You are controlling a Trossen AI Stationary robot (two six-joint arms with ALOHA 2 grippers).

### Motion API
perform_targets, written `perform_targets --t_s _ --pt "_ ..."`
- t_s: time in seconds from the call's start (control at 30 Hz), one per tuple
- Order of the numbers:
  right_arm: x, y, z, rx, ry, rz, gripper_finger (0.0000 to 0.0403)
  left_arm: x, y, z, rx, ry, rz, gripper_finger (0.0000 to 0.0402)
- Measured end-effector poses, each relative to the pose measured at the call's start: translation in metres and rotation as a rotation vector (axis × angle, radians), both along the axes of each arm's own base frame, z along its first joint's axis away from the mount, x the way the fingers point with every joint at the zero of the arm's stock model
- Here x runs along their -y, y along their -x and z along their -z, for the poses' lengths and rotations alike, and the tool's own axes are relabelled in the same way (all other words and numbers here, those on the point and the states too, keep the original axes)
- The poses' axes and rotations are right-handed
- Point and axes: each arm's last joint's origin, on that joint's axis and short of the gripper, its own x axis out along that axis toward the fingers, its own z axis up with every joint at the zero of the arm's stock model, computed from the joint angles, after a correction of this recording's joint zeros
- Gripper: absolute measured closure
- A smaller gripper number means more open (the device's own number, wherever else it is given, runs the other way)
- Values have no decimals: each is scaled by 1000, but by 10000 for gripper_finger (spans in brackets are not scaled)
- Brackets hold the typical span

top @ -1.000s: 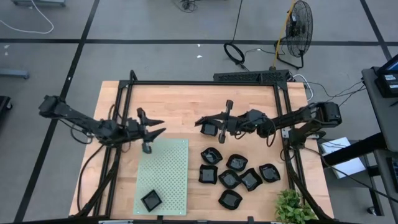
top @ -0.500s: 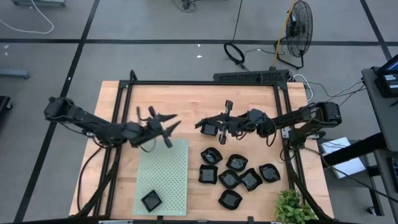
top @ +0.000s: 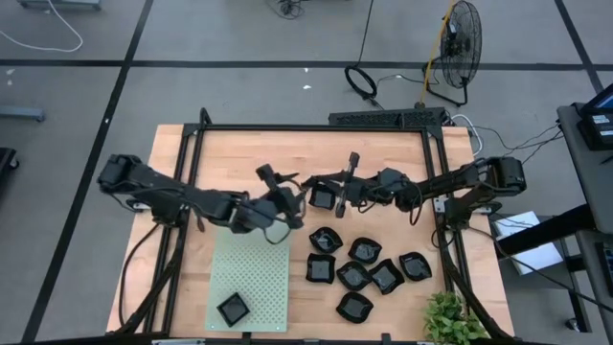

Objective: Pick & Place Mini shaped plates
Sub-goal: Stack the square plate on top of the other square plates on the shelf

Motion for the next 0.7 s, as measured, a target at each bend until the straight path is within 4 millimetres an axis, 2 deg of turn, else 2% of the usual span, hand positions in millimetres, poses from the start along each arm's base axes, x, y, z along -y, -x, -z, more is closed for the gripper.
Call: perform_targets --t_s 0.2,0.53,0.7 --pt "0 0 1 -4 -9 0 403 4 -17 12 -63 -44 -6 154" --pt "0 0 1 -3 -10 -1 403 2 -16 17 -110 -135 -124 154" --pt "0 0 1 -3 -10 -1 403 -1 -18 17 -81 -83 -104 186"
